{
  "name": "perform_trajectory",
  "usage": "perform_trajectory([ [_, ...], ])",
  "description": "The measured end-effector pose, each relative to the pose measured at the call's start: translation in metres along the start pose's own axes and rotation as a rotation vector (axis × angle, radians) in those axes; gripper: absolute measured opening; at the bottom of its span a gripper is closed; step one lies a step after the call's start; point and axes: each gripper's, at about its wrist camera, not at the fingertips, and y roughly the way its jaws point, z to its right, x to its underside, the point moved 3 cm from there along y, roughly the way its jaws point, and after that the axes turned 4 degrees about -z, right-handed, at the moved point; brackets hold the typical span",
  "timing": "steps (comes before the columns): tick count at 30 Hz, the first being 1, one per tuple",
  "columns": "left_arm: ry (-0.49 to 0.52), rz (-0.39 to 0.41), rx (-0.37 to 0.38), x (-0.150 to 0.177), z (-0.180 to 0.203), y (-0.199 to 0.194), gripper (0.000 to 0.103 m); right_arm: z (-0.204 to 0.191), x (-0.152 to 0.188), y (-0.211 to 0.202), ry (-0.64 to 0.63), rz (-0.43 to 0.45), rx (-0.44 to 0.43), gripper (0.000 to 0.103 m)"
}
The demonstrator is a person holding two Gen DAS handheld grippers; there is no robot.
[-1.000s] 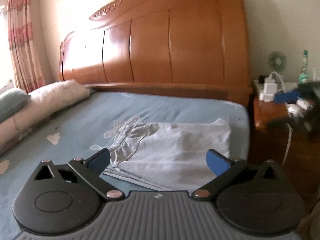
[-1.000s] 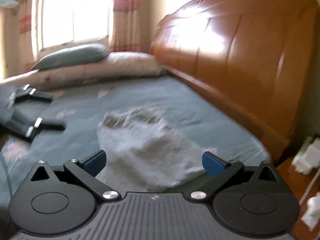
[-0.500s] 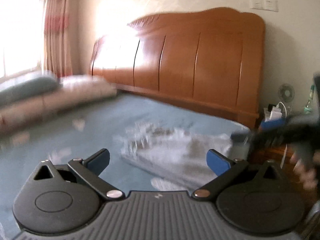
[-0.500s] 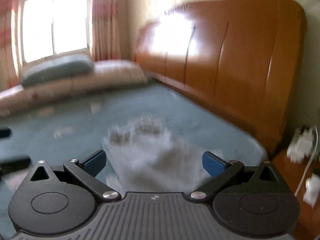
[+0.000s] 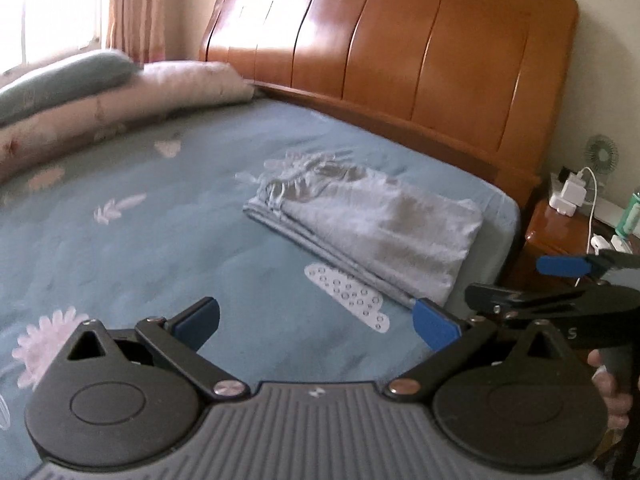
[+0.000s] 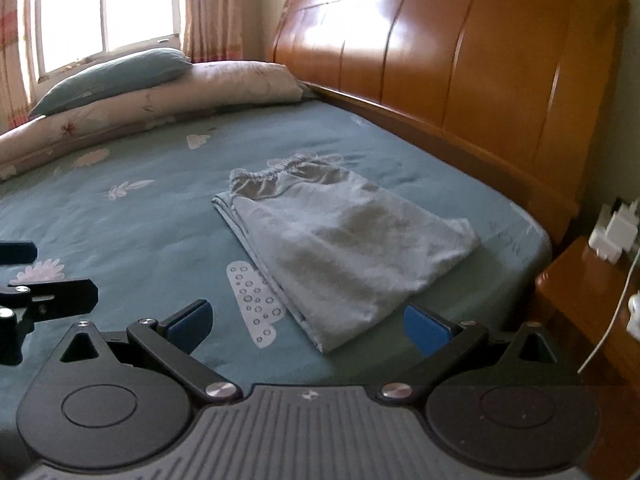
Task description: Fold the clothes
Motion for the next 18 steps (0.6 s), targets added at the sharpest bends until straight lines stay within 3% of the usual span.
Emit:
perform_trajectory([
  [10, 0.025, -0.044, -0.005, 0.007, 0.017, -0.003, 0.102, 0.024, 0.006, -0.010, 0.109, -0.006, -0.036, 0.103],
  [18, 0.007, -0.053, -0.016, 0.005, 0.023, -0.006, 0.102, 0.032, 0.006, -0.017, 0.125, 0.009, -0.041, 0.103],
])
